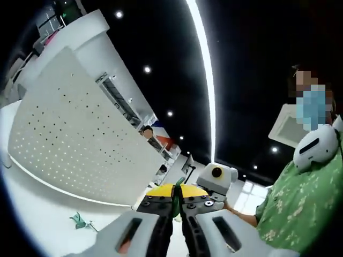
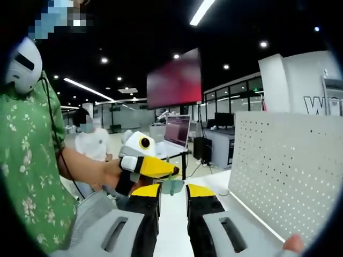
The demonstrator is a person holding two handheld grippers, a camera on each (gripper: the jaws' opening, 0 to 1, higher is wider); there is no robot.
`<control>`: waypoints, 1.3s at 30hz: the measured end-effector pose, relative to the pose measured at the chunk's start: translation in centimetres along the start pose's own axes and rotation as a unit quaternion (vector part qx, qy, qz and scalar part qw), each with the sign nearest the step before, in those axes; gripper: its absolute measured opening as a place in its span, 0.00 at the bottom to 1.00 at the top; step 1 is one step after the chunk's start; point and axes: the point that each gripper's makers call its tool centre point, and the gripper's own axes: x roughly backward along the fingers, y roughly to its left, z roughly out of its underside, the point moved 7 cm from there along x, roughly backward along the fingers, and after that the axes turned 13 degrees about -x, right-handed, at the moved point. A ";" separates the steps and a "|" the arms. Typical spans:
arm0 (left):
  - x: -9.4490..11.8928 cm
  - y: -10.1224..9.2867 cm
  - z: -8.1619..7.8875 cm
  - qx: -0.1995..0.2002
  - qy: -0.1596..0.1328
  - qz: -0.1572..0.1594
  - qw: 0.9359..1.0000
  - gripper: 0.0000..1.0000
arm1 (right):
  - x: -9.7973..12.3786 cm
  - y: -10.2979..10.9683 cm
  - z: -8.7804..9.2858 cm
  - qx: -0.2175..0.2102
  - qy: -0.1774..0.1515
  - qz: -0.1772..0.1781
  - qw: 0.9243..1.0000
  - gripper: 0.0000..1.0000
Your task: Insert the hook assembly into the mounting plate slot until the hook locks in place.
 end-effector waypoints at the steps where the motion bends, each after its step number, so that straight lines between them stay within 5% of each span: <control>1: 0.0 0.0 0.0 0.007 -0.002 0.004 1.000 0.03 | 0.0 0.0 0.0 0.001 0.000 0.000 1.000 0.16; 18: 0.5 -1.7 0.4 -0.019 0.047 0.065 0.997 0.03 | 1.1 1.1 -0.1 -0.028 -0.002 -0.059 0.998 0.16; 26: 0.7 -2.9 0.4 -0.076 0.112 0.111 0.985 0.04 | 1.5 2.0 0.3 -0.041 0.013 -0.094 0.995 0.16; 39: 1.1 -4.2 0.8 -0.161 0.203 0.148 0.954 0.04 | 1.6 3.1 1.2 -0.043 0.045 -0.120 0.991 0.16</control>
